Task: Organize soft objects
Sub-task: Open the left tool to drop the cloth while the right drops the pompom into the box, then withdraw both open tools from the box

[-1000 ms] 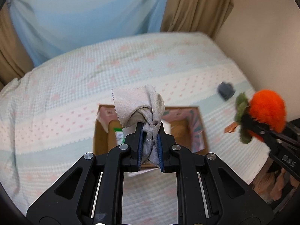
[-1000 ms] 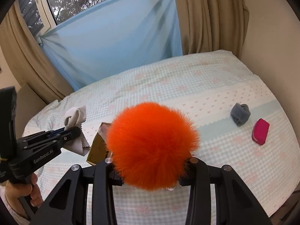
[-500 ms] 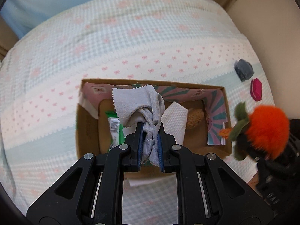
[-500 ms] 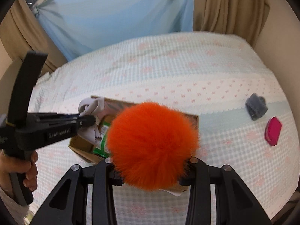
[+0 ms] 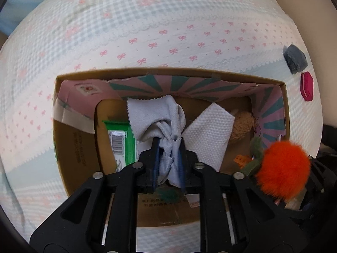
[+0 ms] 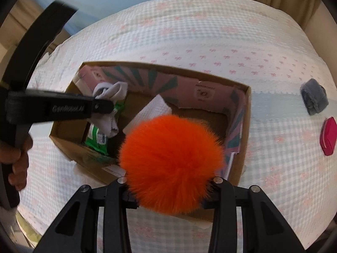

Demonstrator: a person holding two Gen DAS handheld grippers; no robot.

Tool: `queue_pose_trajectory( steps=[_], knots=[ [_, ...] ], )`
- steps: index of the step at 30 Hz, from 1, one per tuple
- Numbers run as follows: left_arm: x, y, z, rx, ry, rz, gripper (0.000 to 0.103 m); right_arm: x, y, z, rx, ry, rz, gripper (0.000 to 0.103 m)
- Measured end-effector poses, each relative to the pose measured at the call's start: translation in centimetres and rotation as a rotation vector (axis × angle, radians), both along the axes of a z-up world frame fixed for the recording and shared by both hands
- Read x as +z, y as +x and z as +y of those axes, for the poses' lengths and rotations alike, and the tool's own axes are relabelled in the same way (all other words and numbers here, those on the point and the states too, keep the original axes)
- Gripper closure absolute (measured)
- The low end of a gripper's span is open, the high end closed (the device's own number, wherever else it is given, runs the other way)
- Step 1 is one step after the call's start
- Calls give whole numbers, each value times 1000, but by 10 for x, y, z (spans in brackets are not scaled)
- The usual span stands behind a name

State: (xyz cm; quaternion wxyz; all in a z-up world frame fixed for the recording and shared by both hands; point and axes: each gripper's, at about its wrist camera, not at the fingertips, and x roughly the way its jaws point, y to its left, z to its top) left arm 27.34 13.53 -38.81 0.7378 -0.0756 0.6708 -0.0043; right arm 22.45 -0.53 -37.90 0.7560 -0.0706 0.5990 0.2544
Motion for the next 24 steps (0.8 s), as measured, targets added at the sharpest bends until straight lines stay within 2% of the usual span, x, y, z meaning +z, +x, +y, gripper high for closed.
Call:
queue_pose_trajectory(
  steps=[1,2,3,4,5,6,15,24],
  knots=[
    [2,2,-1,-11,1,-1,59,-1,0,1,5,12,11,58],
    [4,4,-1,-17,13,-3,16,-1,0,2,8,19,19,48],
    [6,5,-1,-21,29,-13,0,-2,1,2,10,29,27,39],
    [10,5,-1,-24,36,-34,0,-2,0,3,12,35,27,17],
    [14,5,-1,-29,41,-42,0,-2,0,3,16,43,28,6],
    [14,6,0,-30,43,-37,0,-2,-1,3,25,52,30,0],
    [23,-3,5,-1,27,-51,0,9,-4,-2,22,64,-10,0],
    [61,-28,5,33,33,-125,0,46,-13,-8,19,66,-92,0]
  ],
)
